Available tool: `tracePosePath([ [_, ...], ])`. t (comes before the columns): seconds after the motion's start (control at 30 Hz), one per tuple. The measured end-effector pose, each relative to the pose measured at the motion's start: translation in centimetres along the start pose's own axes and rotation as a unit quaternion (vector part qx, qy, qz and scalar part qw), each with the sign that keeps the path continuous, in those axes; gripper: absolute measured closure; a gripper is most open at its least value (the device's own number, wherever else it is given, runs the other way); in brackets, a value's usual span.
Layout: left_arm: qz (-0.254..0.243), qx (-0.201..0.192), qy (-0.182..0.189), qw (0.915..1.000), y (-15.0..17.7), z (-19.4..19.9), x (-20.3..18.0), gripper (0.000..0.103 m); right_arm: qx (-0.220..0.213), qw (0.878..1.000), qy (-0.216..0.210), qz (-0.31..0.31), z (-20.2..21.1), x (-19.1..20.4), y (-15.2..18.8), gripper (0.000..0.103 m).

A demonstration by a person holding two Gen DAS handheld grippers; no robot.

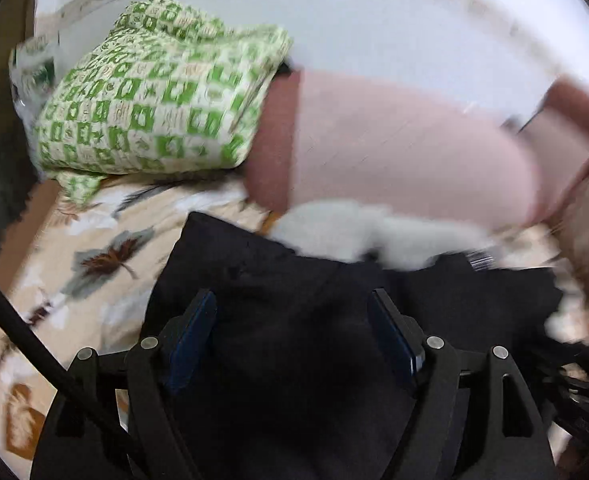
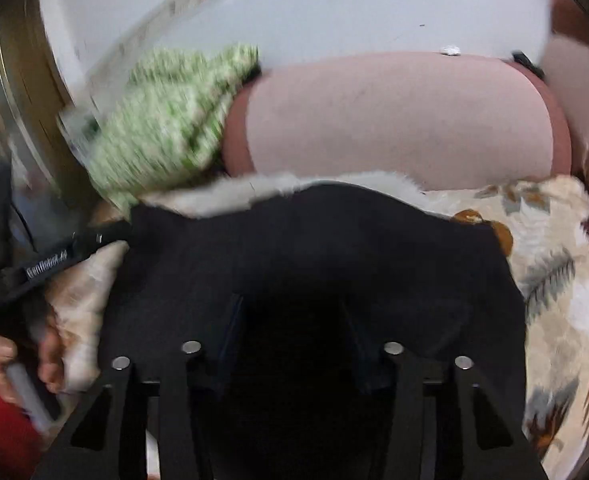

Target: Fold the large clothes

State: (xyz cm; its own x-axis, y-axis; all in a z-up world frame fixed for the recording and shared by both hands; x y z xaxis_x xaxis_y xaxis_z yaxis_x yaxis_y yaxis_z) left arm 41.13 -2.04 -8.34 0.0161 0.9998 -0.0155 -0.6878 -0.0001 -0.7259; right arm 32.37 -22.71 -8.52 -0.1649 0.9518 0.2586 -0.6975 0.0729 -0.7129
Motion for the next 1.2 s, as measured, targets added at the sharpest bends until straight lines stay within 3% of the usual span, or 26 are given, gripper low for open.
tracePosePath([
  [0.03, -0.001, 0.027, -0.029, 0.9992, 0.5, -2.8, 0.7, 0.026, 0.001, 1.000, 0.019, 0.011, -1.3, -0.1, -0.2, 0.053],
  [0.1, 0.026, 0.059, -0.037, 0.9972, 1.2, -6.4, 2.4, 0.025, 0.012, 0.998, 0.054, 0.012, -4.6, -1.3, -0.7, 0.051],
  [0.17, 0.059, 0.072, -0.029, 0.9952, 1.3, -8.5, 3.8, 0.021, 0.032, 0.998, 0.046, -0.017, -7.6, -2.8, -0.9, 0.039],
  [0.37, 0.111, 0.098, -0.005, 0.9889, 1.3, -13.4, 5.1, 0.005, 0.046, 0.997, 0.058, -0.031, -12.8, -4.2, -2.2, 0.031],
  [0.6, 0.135, 0.091, 0.005, 0.9867, 1.7, -13.9, 5.0, 0.002, 0.024, 0.997, 0.072, -0.026, -14.0, -4.8, -3.0, 0.029],
  [0.73, 0.143, 0.125, 0.023, 0.9815, 1.3, -11.2, 5.2, 0.007, 0.029, 0.994, 0.103, 0.003, -13.5, -4.4, -3.0, 0.029],
  [0.83, 0.187, 0.105, 0.055, 0.9752, 0.2, -6.1, 6.4, 0.007, 0.045, 0.989, 0.134, 0.034, -10.6, -3.3, -4.3, 0.029],
  [0.9, 0.203, 0.089, 0.075, 0.9722, -0.2, -2.4, 7.6, 0.007, 0.006, 0.995, 0.095, 0.007, -6.6, -2.5, -5.5, 0.029],
  [1.0, 0.185, 0.068, 0.070, 0.9780, 0.6, 1.7, 9.3, 0.007, -0.037, 0.997, 0.029, -0.059, -0.1, -2.6, -5.7, 0.021],
  [1.1, 0.184, 0.059, 0.064, 0.9791, 3.2, 4.5, 11.4, 0.007, -0.052, 0.992, -0.007, -0.114, 4.6, -4.3, -3.2, 0.015],
  [1.2, 0.212, 0.064, 0.095, 0.9706, 7.0, 5.9, 12.7, 0.007, -0.057, 0.987, 0.015, -0.146, 8.0, -7.7, 1.9, 0.010],
])
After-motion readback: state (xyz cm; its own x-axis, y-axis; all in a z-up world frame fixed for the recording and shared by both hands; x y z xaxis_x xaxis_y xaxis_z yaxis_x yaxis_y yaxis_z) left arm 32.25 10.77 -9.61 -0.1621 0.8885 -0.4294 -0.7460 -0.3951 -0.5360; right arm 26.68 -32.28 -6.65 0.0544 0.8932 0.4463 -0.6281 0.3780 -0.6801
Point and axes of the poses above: each gripper's, at about its wrist camera, not at the fingertips, and z roughly against the way its jaws point, x to its left, y to its underside, the point moved 10 cm from there along -z, roughly the way its jaws point, and after that the axes turned 2 degrees about z, right-handed, at the moved point
